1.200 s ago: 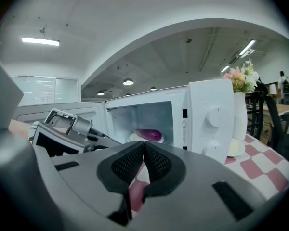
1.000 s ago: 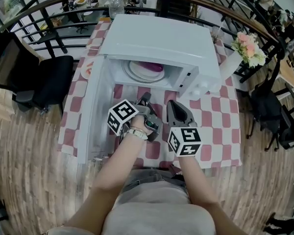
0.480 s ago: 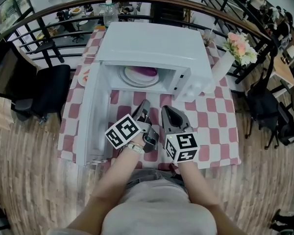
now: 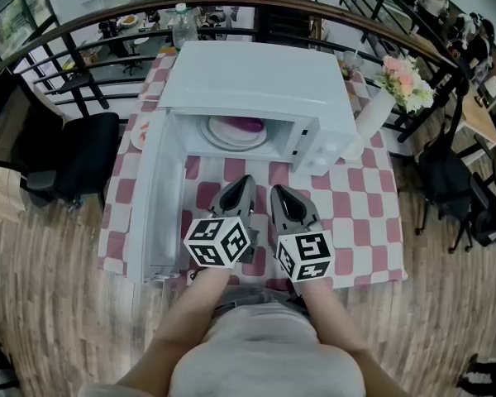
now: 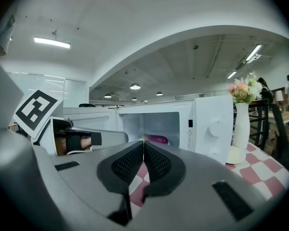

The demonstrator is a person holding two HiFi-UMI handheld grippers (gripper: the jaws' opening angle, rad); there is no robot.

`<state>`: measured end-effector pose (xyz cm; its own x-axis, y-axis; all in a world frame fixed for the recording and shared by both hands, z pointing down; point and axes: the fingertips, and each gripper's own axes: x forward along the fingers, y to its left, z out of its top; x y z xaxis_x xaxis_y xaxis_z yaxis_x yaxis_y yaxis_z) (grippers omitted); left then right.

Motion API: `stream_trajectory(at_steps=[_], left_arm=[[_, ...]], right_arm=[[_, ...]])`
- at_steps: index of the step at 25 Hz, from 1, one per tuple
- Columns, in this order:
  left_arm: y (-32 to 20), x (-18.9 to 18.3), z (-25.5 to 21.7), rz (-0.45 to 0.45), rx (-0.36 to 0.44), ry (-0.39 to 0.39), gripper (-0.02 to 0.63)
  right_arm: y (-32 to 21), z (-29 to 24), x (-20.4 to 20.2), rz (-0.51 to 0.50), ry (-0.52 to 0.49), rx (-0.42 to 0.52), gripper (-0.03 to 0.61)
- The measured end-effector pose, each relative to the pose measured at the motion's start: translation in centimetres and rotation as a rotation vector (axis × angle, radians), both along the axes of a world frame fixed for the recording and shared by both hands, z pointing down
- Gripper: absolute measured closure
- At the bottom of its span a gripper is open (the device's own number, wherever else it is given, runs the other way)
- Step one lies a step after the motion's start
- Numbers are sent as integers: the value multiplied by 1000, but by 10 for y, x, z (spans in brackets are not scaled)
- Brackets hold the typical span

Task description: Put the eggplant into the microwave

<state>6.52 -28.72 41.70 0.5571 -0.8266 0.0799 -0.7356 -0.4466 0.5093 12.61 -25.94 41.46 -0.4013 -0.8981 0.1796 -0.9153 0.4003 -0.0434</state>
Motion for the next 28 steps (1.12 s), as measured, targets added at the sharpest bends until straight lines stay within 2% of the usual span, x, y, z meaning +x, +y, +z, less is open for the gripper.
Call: stream_trajectory(at_steps=[8,17,28], left_arm=[[7,10,-11,57,142,-176,611],[18,26,-17,109,257,-335,611],[23,32,-22,127,281,-341,611]], right_arm=[[2,-4,1,24,22,43,552],[6,-13,0,18,13,88,554],[9,-16,1,18,5,103,554]])
